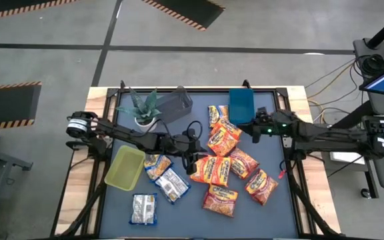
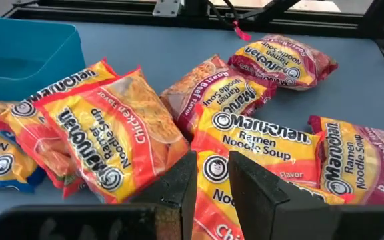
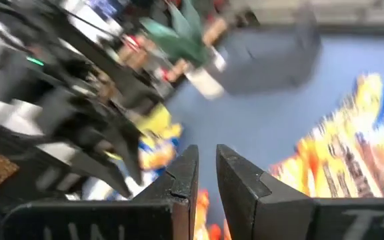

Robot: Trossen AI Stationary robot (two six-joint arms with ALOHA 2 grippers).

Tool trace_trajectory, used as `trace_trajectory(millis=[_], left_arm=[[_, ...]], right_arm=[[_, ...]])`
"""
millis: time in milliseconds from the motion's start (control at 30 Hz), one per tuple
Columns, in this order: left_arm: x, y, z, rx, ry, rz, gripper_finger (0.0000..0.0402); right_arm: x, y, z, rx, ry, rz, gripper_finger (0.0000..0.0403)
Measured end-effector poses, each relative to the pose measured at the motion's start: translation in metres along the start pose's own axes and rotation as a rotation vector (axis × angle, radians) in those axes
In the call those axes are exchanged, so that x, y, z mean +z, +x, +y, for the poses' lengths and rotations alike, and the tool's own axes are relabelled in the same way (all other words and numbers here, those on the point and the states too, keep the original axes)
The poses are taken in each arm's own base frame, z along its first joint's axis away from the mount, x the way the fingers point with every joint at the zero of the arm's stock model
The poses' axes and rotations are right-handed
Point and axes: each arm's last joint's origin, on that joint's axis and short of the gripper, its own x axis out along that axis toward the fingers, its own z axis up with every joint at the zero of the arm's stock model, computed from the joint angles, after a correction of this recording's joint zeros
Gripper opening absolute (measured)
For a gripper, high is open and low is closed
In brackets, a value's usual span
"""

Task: Sort Maruchan noodles
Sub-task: Put the orange noodle pack into blue bin

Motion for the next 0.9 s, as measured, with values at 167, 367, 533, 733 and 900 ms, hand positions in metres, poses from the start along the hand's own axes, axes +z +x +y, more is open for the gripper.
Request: trace_trajectory(millis=[167, 367, 533, 733, 900], left_arm=[[0.000, 0.000, 0.002, 0.005, 0.017, 0.004, 0.0070], [0.000, 0.000, 0.003, 0.008, 0.021, 0.005, 0.0070], [-0.001, 0.000, 0.003, 0.008, 0.021, 0.005, 0.0070], [0.000, 0.000, 0.004, 0.011, 0.020, 0.005, 0.0070], [-0.001, 0.001, 0.005, 0.012, 0.020, 0.006, 0.0070]], right_arm=[[-0.004, 0.007, -0.003, -0.002, 0.062, 0.051, 0.0043], [0.000, 0.011, 0.002, 0.038, 0.115, 0.108, 0.0043], [0.017, 0.016, 0.016, 0.069, 0.084, 0.093, 0.0043], [0.041, 0.025, 0.034, 0.029, -0.018, 0.144, 0.0043], [0.050, 0.037, 0.039, -0.076, -0.064, 0.281, 0.0043]])
